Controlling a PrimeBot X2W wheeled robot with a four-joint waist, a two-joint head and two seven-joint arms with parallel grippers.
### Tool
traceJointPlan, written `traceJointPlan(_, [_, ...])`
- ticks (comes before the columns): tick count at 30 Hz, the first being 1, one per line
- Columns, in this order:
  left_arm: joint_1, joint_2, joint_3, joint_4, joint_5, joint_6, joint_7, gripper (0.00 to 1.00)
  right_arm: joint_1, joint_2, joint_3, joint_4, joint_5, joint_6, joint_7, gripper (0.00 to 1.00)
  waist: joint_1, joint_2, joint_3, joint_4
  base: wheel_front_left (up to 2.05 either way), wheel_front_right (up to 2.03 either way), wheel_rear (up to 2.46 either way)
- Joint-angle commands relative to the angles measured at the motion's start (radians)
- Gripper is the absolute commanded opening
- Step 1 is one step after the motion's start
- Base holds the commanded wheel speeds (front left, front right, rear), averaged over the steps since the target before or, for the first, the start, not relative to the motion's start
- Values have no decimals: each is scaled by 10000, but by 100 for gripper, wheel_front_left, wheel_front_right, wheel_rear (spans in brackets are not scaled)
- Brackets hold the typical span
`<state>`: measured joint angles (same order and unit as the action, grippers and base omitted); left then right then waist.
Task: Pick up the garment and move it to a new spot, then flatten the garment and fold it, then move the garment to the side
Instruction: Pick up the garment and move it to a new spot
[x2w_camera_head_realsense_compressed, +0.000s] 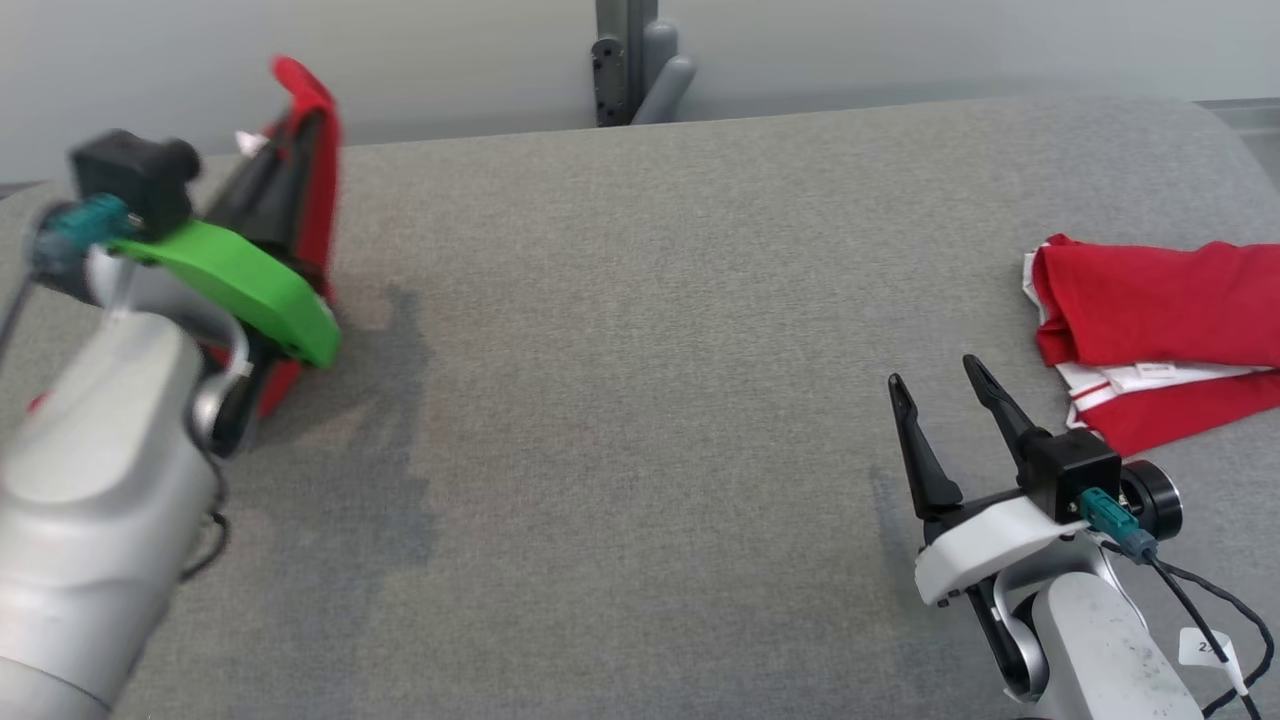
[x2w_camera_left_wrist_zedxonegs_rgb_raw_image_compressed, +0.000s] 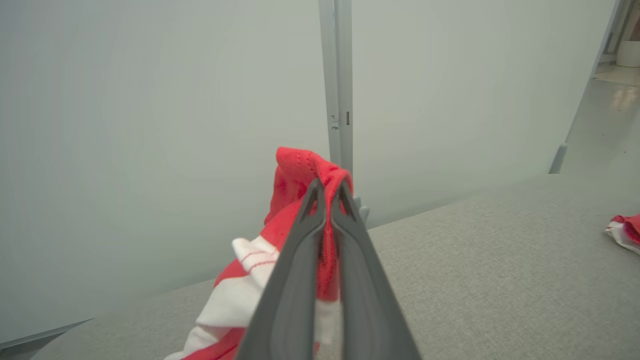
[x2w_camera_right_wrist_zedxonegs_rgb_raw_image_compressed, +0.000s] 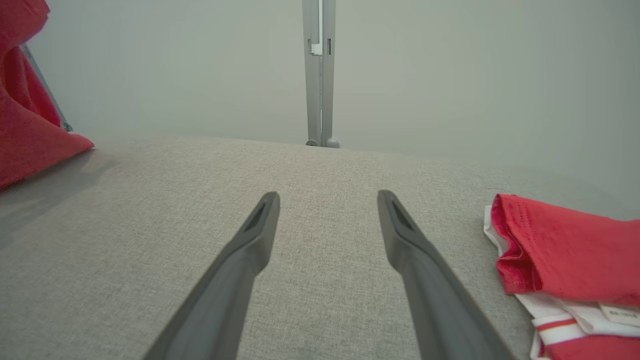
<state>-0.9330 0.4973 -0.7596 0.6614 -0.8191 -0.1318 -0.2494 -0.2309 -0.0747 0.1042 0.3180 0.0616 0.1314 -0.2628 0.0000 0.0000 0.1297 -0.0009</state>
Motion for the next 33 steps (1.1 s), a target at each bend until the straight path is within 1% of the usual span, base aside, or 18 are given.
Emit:
traceJointPlan(1, [407, -402, -147, -97, -133, 20, -84, 0, 141, 35, -59, -30, 67, -16, -24, 100, 0, 0, -636, -835, 0, 0, 0])
traceJointPlan(8, [1515, -2620, -1044, -94, -486, 20, -147, 0, 207, 91, -104, -54, -6, -16, -25, 100, 0, 0, -610, -1654, 0, 0, 0])
traceJointPlan(12, [1820, -3649, -1513, 147, -489, 20, -172, 0, 189, 63, -49, -9, -51, -16, -25, 100, 0, 0, -569, -2076, 0, 0, 0])
traceJointPlan(14, [1849, -3913, -1459, 217, -350, 20, -169, 0, 151, 72, -10, 31, -8, -14, -25, 100, 0, 0, -567, -2265, 0, 0, 0])
traceJointPlan(17, [2028, -4144, -1032, 530, 16, 51, -161, 0, 143, 104, 51, 43, 4, -16, -25, 100, 0, 0, -539, -2450, 0, 0, 0])
traceJointPlan(18, [2074, -4214, -781, 576, 103, 59, -162, 19, 145, 117, 47, 41, 19, -16, -25, 100, 0, 0, -519, -2473, 0, 0, 0])
traceJointPlan(19, [2130, -4266, -560, 625, 227, 57, -161, 100, 143, 129, 35, 36, 30, -14, -25, 100, 0, 0, -501, -2481, 0, 0, 0])
traceJointPlan(24, [2443, -4288, 649, 662, 1182, 237, -155, 100, 282, 167, -139, 30, 51, -16, -24, 100, 0, 0, -597, -2203, 0, 0, 0])
traceJointPlan(25, [2443, -4288, 649, 662, 1182, 237, -155, 100, 282, 167, -139, 30, 51, -16, -24, 100, 0, 0, -597, -2203, 0, 0, 0])
traceJointPlan(28, [2899, -4072, 1590, 342, 1854, 555, -154, 100, 325, 170, -162, 27, 83, -16, -26, 100, 0, 0, -788, -1953, 0, 0, 0])
traceJointPlan(29, [3373, -3905, 2182, 145, 2254, 697, -151, 100, 384, 180, -161, 12, 76, -14, -24, 100, 0, 0, -926, -1772, 0, 0, 0])
traceJointPlan(32, [4084, -3600, 3085, -237, 2752, 805, -154, 100, 465, 184, -204, -29, 54, -16, -24, 100, 0, 0, -1052, -1498, 0, 0, 0])
traceJointPlan(33, [4084, -3600, 3085, -237, 2752, 805, -154, 100, 465, 184, -204, -29, 54, -16, -24, 100, 0, 0, -1052, -1498, 0, 0, 0])
